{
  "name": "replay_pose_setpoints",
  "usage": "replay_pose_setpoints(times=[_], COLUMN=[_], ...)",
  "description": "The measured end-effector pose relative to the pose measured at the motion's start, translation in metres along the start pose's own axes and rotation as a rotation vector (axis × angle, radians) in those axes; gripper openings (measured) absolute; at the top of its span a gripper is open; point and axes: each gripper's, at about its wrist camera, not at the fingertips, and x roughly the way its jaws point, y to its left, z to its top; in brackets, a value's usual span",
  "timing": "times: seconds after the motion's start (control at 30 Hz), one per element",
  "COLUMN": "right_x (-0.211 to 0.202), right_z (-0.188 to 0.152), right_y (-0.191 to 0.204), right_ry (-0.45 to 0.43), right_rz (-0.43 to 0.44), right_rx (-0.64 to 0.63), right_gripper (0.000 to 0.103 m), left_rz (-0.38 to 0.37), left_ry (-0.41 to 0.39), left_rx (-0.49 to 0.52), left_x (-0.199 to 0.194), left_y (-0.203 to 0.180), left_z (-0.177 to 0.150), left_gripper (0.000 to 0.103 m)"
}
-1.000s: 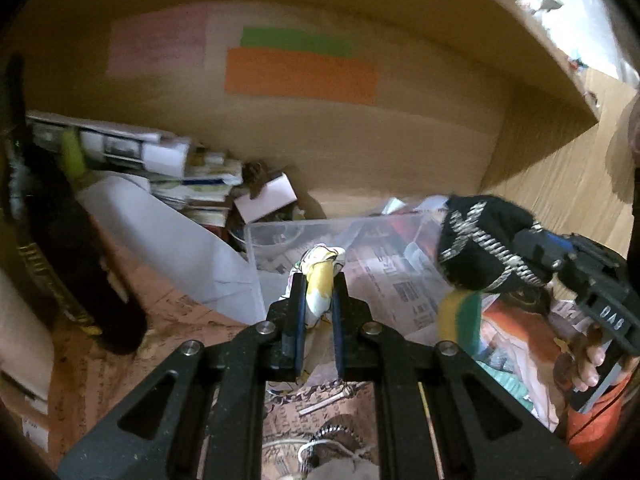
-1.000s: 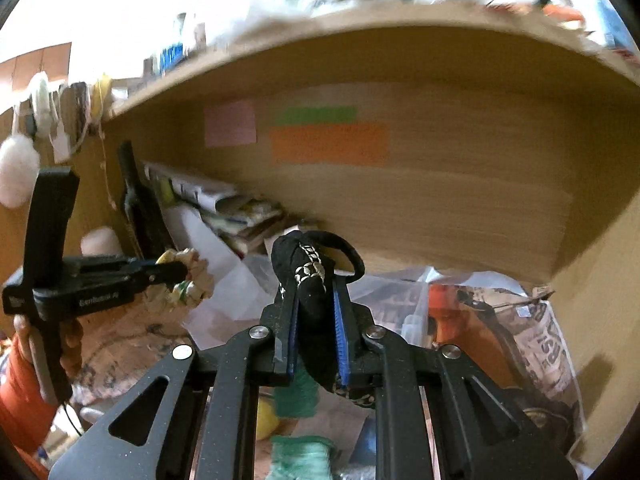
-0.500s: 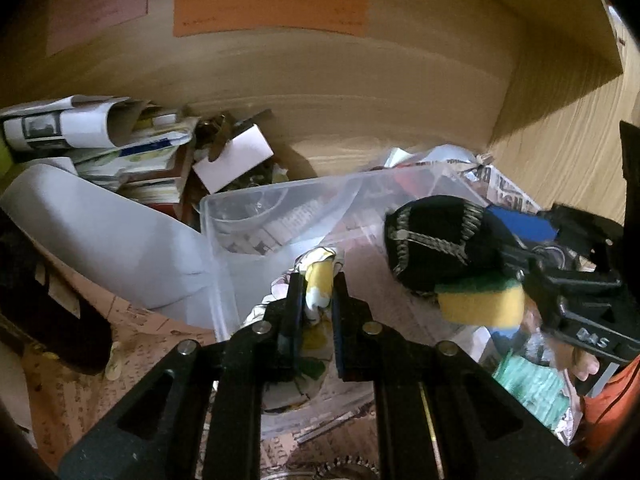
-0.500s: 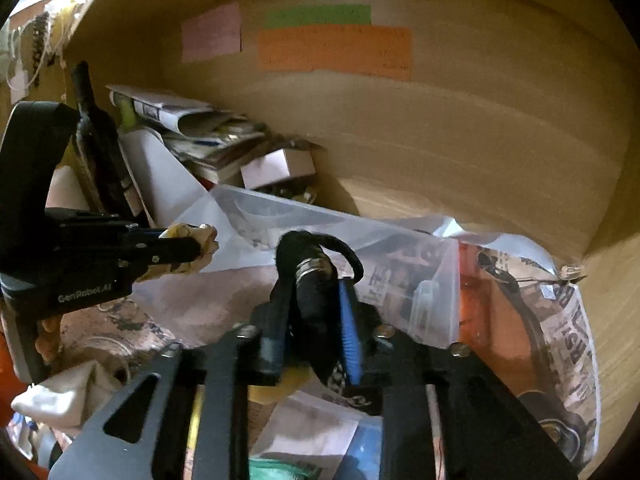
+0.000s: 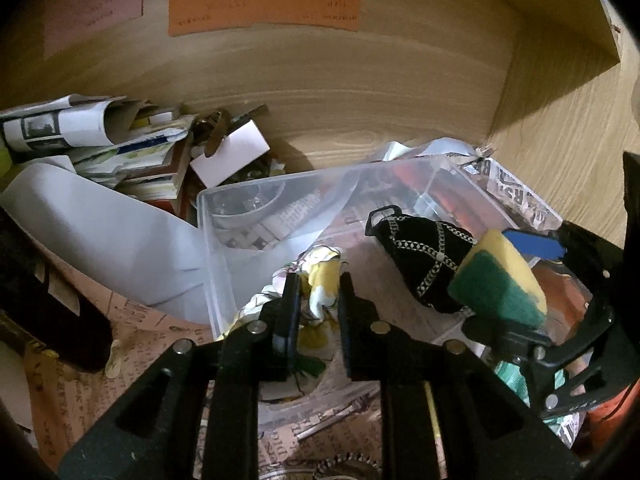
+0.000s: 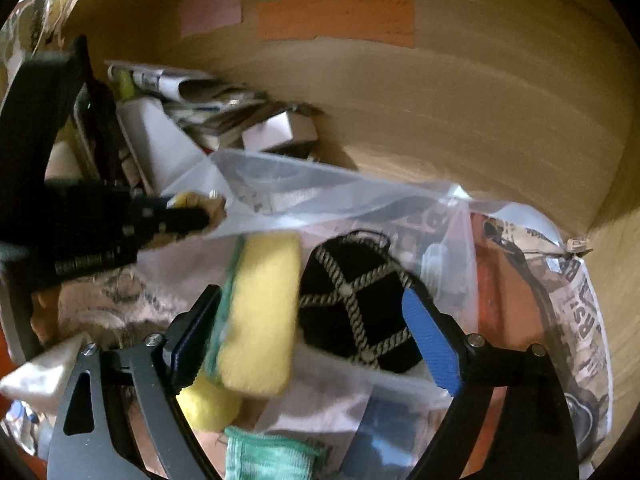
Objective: Organize soft objects
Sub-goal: 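Release the floral cloth into the clear box while the right tool releases the cap, then grasp the white 'Lake' bag with the left tool while the right tool grasps the green glove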
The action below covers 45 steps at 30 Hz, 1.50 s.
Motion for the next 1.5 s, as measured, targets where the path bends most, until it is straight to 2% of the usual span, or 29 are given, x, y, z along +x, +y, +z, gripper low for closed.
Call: replay_pose_setpoints(times=[0.2, 0.33, 0.43, 0.5, 0.57, 0.6, 0.77, 0.93, 1.1, 1.2, 1.27, 1.33, 1.37, 1.4, 1.43, 1.47, 1.5], right_x=[-0.019, -0.036, -0.05, -0.061, -0.072, -0.077, -0.087, -0.083, -0.072, -0.064, -0.06, -0.057, -0.057, -0.057, -0.057, -0.057, -0.058], right_z=[0.001, 0.005, 0.005, 0.002, -0.003, -0.007, -0.026, -0.052, -0.079, -0.091, -0.096, -0.1, -0.101, -0.102, -0.102, -0.103, -0.104], right_y=[-0.001, -0.002, -0.001, 0.001, 0.003, 0.004, 0.005, 0.006, 0.008, 0.009, 0.011, 0.011, 0.012, 0.011, 0.009, 0.008, 0.006], right_ry=[-0.062, -0.095, -0.124, -0.143, -0.16, -0.163, -0.161, -0.105, -0.039, 0.005, 0.018, 0.031, 0.031, 0.026, 0.02, 0.018, 0.015], right_rz=[0.01, 0.024, 0.029, 0.018, 0.014, 0.013, 0.001, 0.008, 0.029, 0.052, 0.045, 0.038, 0.029, 0.017, 0.002, 0.002, 0.005], right_rx=[0.031, 0.051, 0.053, 0.052, 0.05, 0.051, 0.069, 0.105, 0.142, 0.169, 0.174, 0.173, 0.172, 0.17, 0.173, 0.176, 0.178], right_gripper=[0.088, 0.088, 0.088, 0.088, 0.088, 0.089, 0.095, 0.095, 0.095, 0.094, 0.087, 0.074, 0.071, 0.062, 0.057, 0.056, 0.05], left_rz=[0.013, 0.0, 0.001, 0.011, 0.024, 0.031, 0.071, 0.084, 0.033, 0.042, 0.059, 0.057, 0.045, 0.037, 0.028, 0.023, 0.021], left_ry=[-0.023, -0.056, -0.099, -0.125, -0.159, -0.17, -0.169, -0.107, -0.042, -0.014, -0.002, 0.007, 0.009, 0.01, 0.014, 0.017, 0.018], left_rx=[0.009, 0.001, 0.0, 0.004, 0.005, 0.006, 0.041, 0.028, -0.015, -0.037, -0.05, -0.068, -0.08, -0.085, -0.089, -0.091, -0.093], left_x=[-0.012, -0.029, -0.049, -0.064, -0.08, -0.085, -0.104, -0.106, -0.098, -0.09, -0.084, -0.081, -0.081, -0.082, -0.082, -0.082, -0.082], left_y=[-0.005, -0.006, -0.009, -0.012, -0.015, -0.016, -0.025, -0.026, -0.027, -0.03, -0.03, -0.028, -0.027, -0.026, -0.026, -0.026, -0.026], left_z=[-0.001, -0.001, -0.004, -0.009, -0.017, -0.021, -0.048, -0.081, -0.109, -0.124, -0.132, -0.137, -0.139, -0.14, -0.14, -0.141, -0.141], left_gripper=[0.036, 0.062, 0.072, 0.082, 0.098, 0.1, 0.101, 0.101, 0.101, 0.101, 0.101, 0.099, 0.091, 0.087, 0.078, 0.07, 0.066])
